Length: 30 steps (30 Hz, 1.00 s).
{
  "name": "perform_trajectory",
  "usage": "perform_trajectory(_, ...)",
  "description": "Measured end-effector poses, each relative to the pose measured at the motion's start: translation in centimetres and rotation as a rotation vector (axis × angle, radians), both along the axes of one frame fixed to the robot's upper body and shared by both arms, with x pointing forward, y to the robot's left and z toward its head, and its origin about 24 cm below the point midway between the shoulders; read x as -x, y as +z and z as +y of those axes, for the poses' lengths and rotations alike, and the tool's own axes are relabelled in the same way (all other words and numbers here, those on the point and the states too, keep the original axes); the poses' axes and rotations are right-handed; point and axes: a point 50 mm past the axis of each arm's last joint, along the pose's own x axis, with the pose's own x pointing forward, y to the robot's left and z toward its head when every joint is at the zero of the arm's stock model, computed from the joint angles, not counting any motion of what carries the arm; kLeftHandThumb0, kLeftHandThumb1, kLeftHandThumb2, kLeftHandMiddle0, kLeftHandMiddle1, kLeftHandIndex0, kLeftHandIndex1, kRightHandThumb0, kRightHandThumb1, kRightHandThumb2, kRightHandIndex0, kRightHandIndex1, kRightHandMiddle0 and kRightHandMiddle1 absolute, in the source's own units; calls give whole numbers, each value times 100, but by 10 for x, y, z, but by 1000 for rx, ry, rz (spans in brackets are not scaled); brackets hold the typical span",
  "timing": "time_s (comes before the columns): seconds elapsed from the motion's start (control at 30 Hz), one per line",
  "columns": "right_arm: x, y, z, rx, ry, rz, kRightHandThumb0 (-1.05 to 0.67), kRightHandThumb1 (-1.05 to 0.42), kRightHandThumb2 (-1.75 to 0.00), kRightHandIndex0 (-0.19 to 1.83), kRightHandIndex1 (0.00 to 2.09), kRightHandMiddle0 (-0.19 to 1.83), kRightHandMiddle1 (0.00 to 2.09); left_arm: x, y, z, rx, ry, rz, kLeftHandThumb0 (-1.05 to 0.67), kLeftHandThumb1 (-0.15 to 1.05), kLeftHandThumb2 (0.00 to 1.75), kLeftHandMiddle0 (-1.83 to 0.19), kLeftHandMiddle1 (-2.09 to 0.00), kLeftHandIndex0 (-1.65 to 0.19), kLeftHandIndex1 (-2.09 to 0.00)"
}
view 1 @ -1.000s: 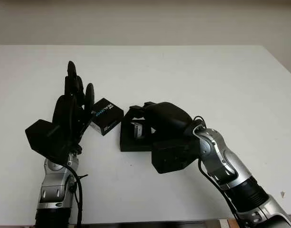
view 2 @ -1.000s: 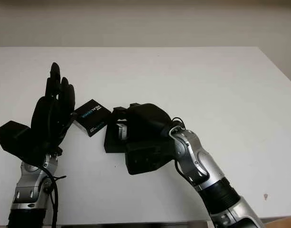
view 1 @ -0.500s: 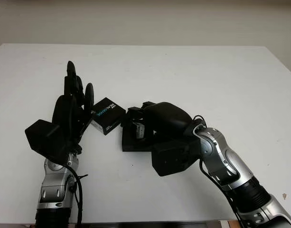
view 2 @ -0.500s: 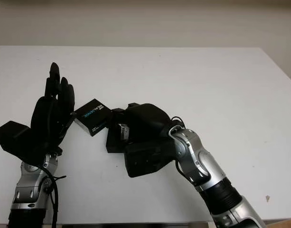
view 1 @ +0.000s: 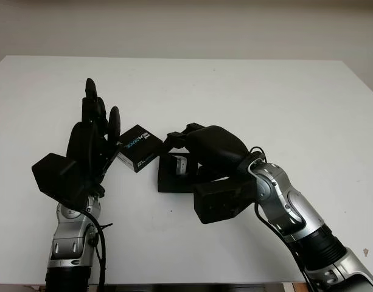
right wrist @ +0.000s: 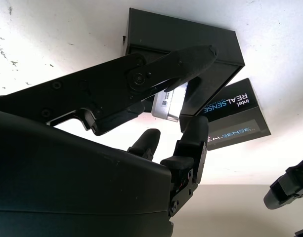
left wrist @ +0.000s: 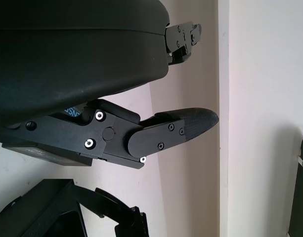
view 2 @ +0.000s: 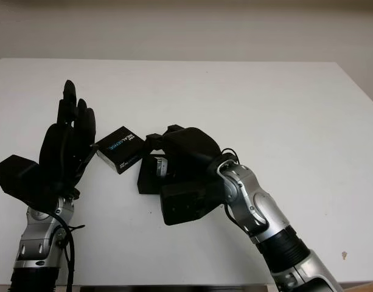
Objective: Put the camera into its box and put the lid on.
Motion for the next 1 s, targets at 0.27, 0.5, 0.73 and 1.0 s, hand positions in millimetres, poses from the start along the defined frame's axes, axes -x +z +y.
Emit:
perform_trajectory(0.27, 0, 0, 1, 13, -4, -9, -52, -92, -5, 19, 80, 35, 77, 0, 0, 0, 0, 3, 0, -52, 105, 62, 18, -5, 19, -2)
perform_trajectory(0.5, 2, 2, 1, 53, -21, -83, -54, -90, -5, 23, 73, 39, 87, 0, 0, 0, 1, 6, 0, -52, 105, 62, 18, -5, 19, -2)
perform_trajectory(0.73, 5, 4, -7, 145, -108, -181, -54, -90, -5, 24, 67, 31, 135, 0, 0, 0, 5, -1, 0, -52, 105, 60, 18, -5, 19, -2)
perform_trajectory(1.0, 14, 6, -8, 223, -145, -242, -57, -90, -5, 31, 54, 28, 119, 0, 0, 0, 5, -2, 0, -51, 105, 62, 19, -5, 19, -2)
